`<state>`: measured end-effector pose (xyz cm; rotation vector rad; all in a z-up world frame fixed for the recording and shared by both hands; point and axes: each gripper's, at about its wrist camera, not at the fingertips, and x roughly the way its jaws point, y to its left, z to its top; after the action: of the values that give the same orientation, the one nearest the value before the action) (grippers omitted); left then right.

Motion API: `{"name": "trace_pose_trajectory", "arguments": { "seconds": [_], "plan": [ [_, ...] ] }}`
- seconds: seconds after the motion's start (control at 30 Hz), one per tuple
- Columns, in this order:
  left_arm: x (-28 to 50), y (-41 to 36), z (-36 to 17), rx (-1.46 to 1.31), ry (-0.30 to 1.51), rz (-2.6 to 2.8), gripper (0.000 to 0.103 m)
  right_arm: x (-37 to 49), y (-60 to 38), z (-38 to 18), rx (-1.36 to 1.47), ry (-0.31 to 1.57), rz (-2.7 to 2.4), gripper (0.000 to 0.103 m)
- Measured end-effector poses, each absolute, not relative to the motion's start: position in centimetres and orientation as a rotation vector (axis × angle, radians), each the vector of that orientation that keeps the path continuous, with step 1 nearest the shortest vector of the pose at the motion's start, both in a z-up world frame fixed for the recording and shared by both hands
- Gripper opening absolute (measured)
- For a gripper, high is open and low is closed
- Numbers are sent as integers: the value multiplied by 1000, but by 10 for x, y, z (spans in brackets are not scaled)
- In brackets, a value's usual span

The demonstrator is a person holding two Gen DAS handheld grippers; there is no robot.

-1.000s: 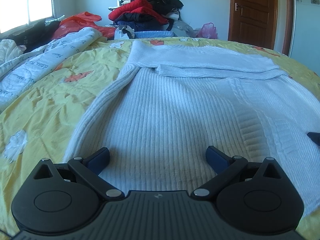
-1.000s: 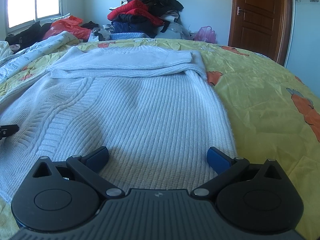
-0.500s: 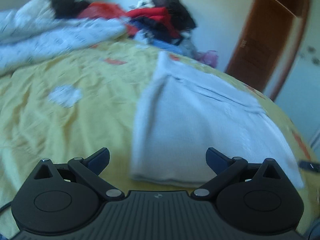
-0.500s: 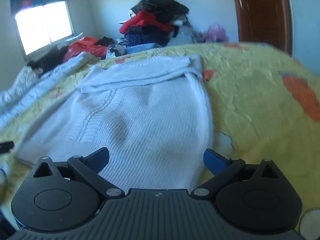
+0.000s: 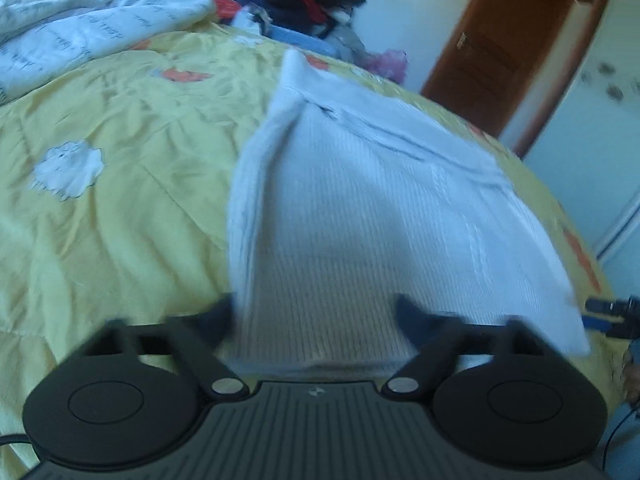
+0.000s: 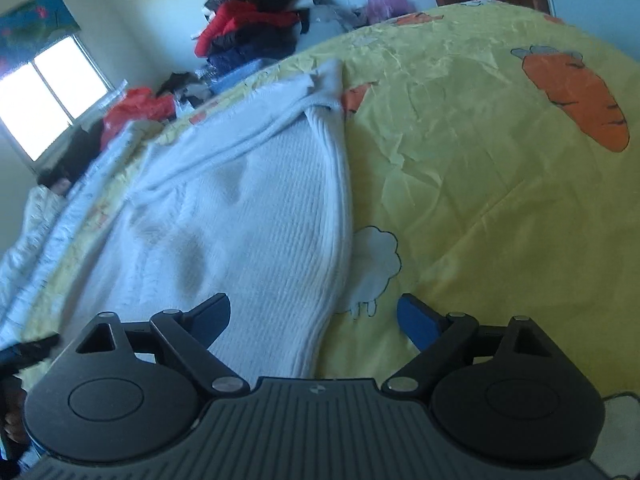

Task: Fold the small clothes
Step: 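Grasp the cardigan edge with the left gripper while the right gripper grasps another edge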

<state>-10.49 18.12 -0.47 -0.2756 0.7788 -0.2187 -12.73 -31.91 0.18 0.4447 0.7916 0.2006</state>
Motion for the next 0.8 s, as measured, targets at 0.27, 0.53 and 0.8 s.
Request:
{"name": "trace_pose_trajectory", "arguments": {
  "seconds": [0.27, 0.53, 0.8],
  "plan": [
    [-96, 197, -4, -331, 844, -201, 25, -123, -327, 0, 634, 876, 368, 70],
    [-91, 215, -8, -453, 870, -252, 25, -118, -324, -7, 707, 905, 384, 44],
    [-85, 232, -16, -578, 905, -305, 26, -127, -349, -12, 737, 863, 314, 47]
  ]
}}
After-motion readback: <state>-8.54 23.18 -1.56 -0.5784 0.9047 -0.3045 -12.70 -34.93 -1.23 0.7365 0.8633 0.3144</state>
